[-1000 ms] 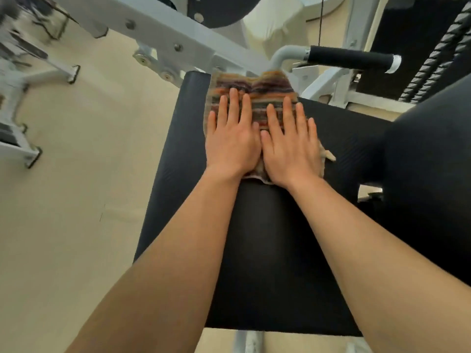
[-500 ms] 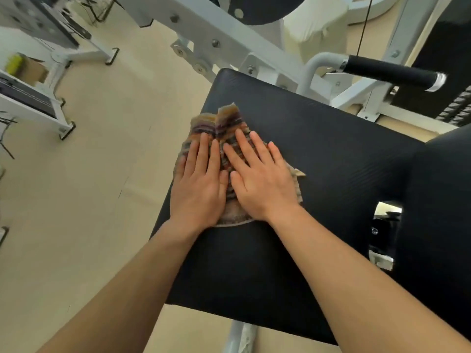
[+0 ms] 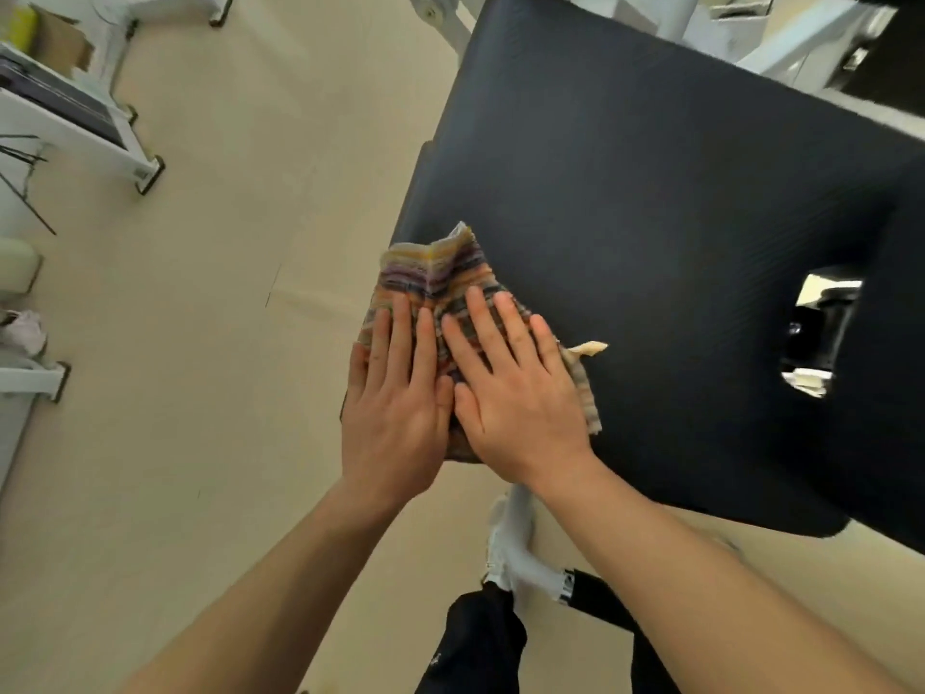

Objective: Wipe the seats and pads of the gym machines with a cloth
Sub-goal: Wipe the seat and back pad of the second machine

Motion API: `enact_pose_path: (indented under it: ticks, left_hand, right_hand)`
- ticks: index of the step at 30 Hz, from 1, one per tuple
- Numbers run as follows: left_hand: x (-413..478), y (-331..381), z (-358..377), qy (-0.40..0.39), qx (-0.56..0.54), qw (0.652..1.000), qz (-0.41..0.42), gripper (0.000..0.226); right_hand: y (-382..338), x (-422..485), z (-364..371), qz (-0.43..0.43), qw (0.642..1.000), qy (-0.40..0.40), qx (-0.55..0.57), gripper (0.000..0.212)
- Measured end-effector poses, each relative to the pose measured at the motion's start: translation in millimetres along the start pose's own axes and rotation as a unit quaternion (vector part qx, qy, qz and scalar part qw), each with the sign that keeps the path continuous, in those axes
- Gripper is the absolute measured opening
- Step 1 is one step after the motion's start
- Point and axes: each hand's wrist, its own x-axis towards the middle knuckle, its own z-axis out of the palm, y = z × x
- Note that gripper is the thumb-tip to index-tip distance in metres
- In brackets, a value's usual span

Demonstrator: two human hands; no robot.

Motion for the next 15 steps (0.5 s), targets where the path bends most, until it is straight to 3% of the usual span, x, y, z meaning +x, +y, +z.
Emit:
enact_pose_path:
  ticks: [3, 8, 15]
  left_hand:
    - [36, 4, -6, 0.017, 0.000, 1.000, 0.017, 0.064]
    - [106, 16, -16, 0.031, -0.036, 0.998, 0.032, 0.062]
    - [11, 4, 4, 0.016, 0.008, 0.989, 0.149, 0.059]
  right_hand:
    - [13, 24, -5, 0.012, 1.000, 0.016, -0.015, 0.063]
    - [25, 56, -15, 0.124, 0.992, 0.039, -0.009, 0.061]
    - [-15, -46, 12, 0.179, 0.983, 0.023, -0.012, 0.066]
